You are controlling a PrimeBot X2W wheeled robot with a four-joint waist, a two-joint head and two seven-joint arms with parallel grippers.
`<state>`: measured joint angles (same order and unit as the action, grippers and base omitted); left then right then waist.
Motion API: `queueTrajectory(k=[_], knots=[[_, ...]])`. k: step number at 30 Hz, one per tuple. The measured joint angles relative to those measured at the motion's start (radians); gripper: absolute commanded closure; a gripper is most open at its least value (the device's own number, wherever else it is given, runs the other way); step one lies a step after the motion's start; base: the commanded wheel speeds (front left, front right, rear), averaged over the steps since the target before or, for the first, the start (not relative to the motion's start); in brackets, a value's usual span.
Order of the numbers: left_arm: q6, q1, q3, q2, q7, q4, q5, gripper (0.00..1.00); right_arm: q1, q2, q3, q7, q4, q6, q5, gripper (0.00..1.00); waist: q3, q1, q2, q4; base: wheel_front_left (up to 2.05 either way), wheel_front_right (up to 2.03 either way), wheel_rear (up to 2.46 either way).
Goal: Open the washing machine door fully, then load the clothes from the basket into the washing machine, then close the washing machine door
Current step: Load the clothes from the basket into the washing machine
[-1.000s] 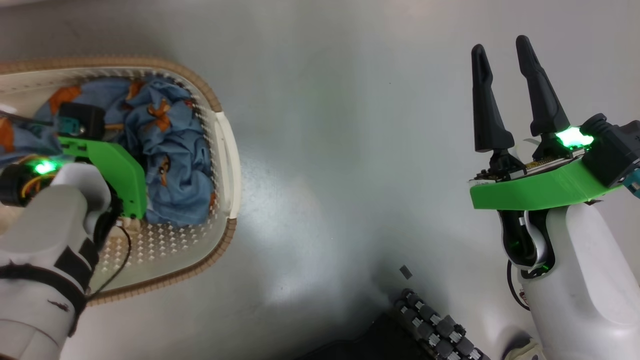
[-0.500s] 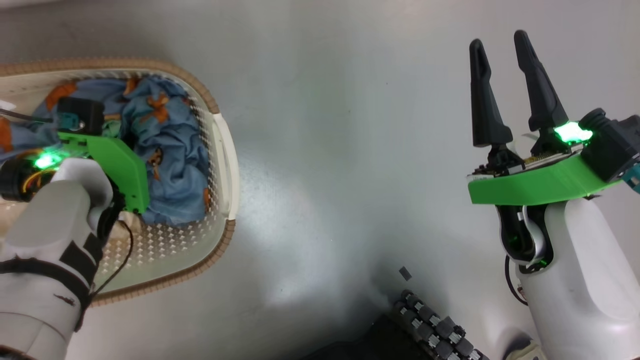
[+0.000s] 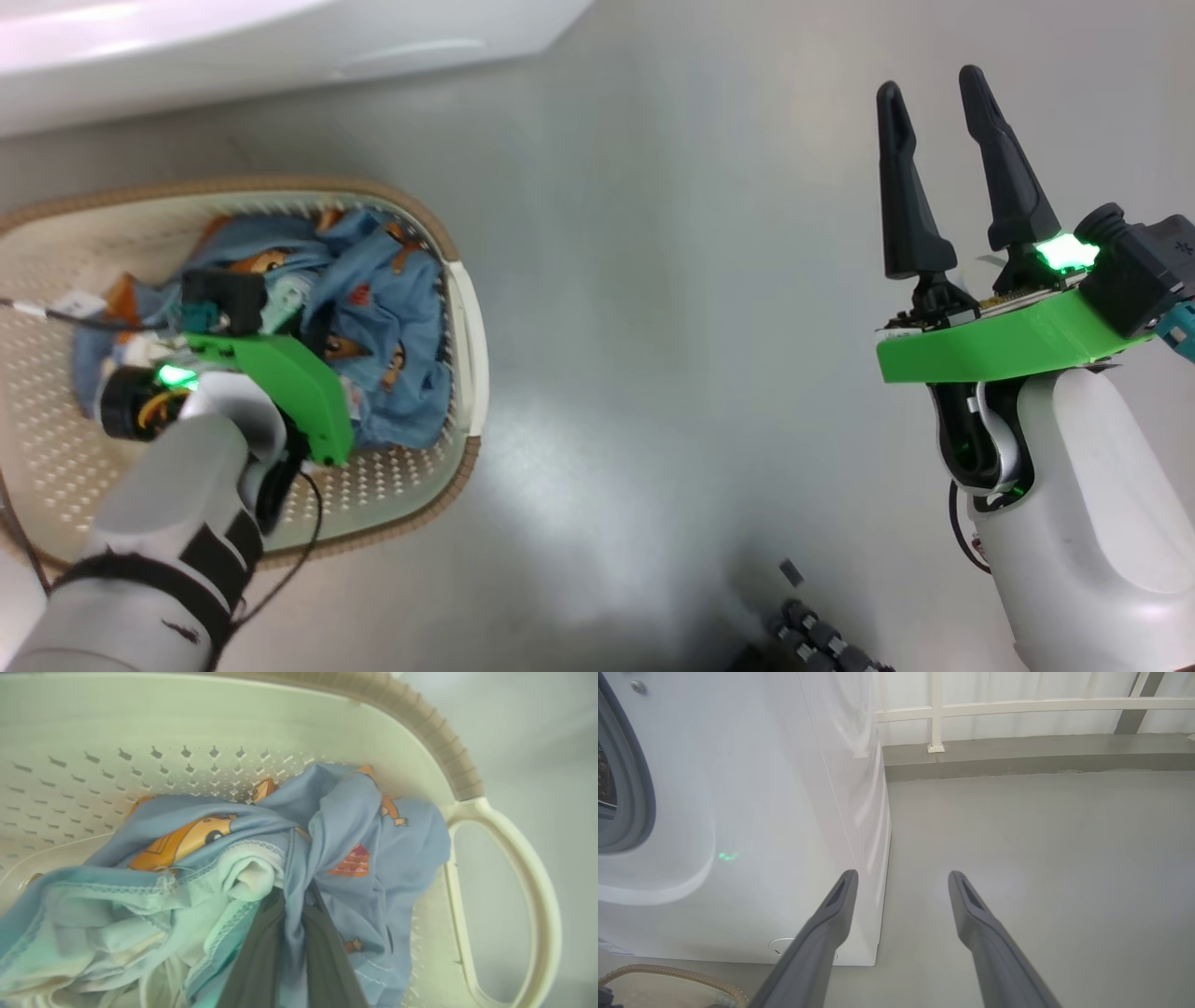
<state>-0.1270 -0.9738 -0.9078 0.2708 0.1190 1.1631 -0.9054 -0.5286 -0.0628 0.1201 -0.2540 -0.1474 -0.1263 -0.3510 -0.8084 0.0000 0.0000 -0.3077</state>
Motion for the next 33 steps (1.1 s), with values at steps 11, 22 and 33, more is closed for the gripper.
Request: queueTrajectory(k=[11,22,33], knots=[[0.000,0.120,-0.034,0.002,0.100,-0.127,-0.108,1.00,0.036,-0.033,0.007,0.000,-0.043,0.000,-0.002,0.00,0.162,-0.0001,0.0000,0.049,0.00,0.00,0.00],[0.000,0.237,0.066,0.017,0.129,-0.313,-0.137,1.00,0.116,-0.074,-0.007,0.000,-0.081,0.000,-0.022,0.00,0.347,-0.0002,0.0000,0.109,0.00,0.00,0.00],[0.000,0.412,0.291,-0.004,0.129,-0.503,-0.018,1.00,0.178,-0.100,-0.009,0.000,-0.106,0.000,-0.032,0.00,0.498,-0.0003,0.0000,0.176,0.00,0.00,0.00]])
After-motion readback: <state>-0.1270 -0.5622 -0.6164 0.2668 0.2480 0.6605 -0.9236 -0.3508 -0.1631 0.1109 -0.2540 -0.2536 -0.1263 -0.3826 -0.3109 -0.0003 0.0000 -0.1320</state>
